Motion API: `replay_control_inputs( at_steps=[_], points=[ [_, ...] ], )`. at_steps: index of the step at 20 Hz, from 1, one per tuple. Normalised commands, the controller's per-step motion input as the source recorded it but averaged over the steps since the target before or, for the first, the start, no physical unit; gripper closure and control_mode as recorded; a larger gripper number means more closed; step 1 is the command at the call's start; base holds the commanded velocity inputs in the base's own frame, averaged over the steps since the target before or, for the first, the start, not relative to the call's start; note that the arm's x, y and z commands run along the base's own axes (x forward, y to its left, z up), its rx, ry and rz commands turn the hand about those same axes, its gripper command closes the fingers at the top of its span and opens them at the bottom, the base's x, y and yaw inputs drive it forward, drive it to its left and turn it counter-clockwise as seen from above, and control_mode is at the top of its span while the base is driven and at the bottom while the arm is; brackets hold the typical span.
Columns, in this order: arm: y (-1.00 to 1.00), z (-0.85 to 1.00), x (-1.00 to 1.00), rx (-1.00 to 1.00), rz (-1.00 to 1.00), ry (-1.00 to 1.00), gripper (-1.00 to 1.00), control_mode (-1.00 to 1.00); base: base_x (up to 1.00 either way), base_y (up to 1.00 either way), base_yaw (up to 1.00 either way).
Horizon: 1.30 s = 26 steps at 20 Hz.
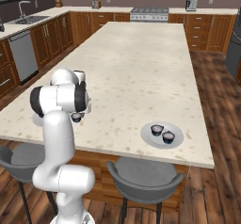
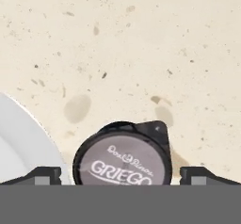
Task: Place two yogurt containers on each plate.
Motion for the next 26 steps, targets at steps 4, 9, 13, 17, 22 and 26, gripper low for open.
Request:
replay_control_inputs(
  at_steps=[4, 9, 13, 17, 22, 26],
  points=[
    [-0.09, -0.01, -0.14, 0.0, 0.0, -0.02, -1.0, -1.0, 0.0, 0.0, 0.0],
    [0.0, -0.04, 0.0, 0.0, 0.0, 0.0, -1.0, -1.0, 0.0, 0.0, 0.0],
    [0.03, 0.0, 0.0, 0.0, 0.0, -0.09, -1.0, -1.0, 0.0, 0.0, 0.0],
    [0.07, 0.0, 0.0, 0.0, 0.0, -0.18, -1.0, -1.0, 0.0, 0.0, 0.0],
    [0.04, -0.06, 0.0, 0.0, 0.0, -0.02, -1.0, -1.0, 0.0, 0.0, 0.0],
    [0.0, -0.1, 0.0, 0.0, 0.0, 0.0, -1.0, -1.0, 0.0, 0.0, 0.0]
  ],
)
